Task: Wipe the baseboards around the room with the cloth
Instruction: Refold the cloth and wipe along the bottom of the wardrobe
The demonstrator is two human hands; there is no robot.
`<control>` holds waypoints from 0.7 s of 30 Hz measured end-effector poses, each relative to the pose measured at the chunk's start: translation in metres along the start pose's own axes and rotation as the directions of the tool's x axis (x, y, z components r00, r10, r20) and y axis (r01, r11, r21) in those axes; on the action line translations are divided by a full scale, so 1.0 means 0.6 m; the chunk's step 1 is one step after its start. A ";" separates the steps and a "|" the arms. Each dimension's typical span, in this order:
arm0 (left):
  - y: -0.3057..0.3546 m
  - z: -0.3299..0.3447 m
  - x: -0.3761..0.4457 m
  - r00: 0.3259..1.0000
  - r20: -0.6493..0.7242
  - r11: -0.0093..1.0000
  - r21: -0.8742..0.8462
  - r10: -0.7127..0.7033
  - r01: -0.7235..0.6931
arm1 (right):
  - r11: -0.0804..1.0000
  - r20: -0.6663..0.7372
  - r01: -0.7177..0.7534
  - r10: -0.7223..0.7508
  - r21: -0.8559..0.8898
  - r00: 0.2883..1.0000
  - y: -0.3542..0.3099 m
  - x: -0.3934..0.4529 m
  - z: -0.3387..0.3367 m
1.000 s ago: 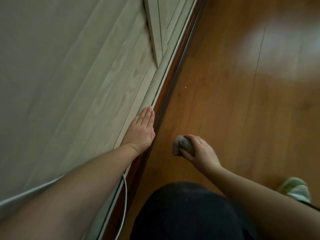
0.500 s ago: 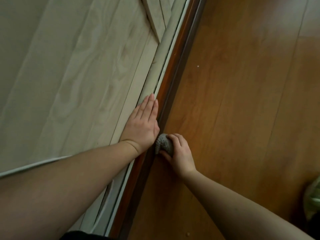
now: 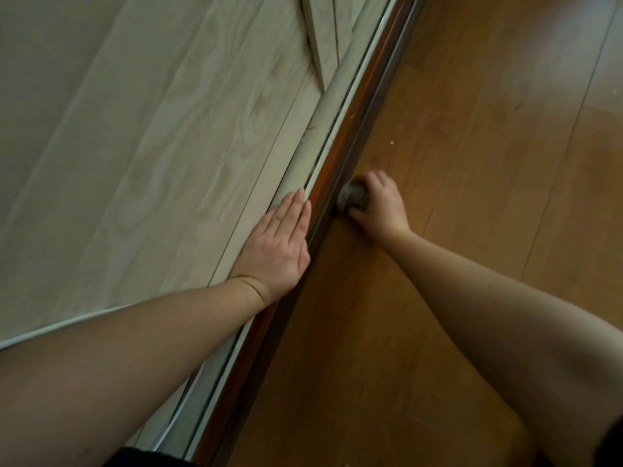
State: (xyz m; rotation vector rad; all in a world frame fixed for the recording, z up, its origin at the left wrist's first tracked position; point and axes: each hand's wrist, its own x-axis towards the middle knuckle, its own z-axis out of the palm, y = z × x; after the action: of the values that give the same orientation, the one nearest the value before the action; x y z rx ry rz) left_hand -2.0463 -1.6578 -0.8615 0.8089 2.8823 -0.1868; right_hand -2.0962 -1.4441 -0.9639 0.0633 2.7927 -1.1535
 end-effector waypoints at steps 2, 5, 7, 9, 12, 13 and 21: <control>0.001 -0.001 0.001 1.000 0.011 1.000 -0.003 0.000 0.000 | 0.998 -0.046 -0.054 0.055 0.041 0.997 0.007 0.044 -0.028; 0.002 -0.003 0.001 1.000 0.031 1.000 0.004 -0.005 0.005 | 0.966 -0.159 -0.153 0.188 0.210 0.969 0.014 0.065 -0.059; 0.003 -0.006 0.001 0.999 0.032 1.000 0.009 -0.009 0.009 | 0.949 -0.166 -0.156 0.206 0.274 0.964 0.012 0.044 -0.063; 0.004 -0.008 0.000 1.000 0.026 1.000 0.008 -0.011 0.011 | 0.950 -0.123 -0.133 0.174 0.283 0.977 0.010 -0.005 -0.051; 0.006 -0.010 0.000 1.000 0.012 1.000 0.014 -0.009 0.009 | 0.962 -0.065 -0.093 0.113 0.255 0.991 0.003 -0.110 -0.010; 0.006 -0.009 0.000 1.000 0.010 1.000 0.014 -0.008 0.008 | 0.967 -0.042 -0.068 0.080 0.244 0.996 -0.004 -0.148 0.006; 0.006 -0.005 0.000 1.000 0.014 1.000 0.004 -0.019 0.019 | 0.950 0.084 0.050 -0.080 0.310 0.993 -0.101 -0.318 0.112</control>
State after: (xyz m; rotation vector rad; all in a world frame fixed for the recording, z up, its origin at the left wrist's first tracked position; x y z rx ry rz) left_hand -2.0449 -1.6540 -0.8590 0.7779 2.8778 -0.2002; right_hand -1.9060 -1.5330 -0.9448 -0.0557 2.5262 -1.5546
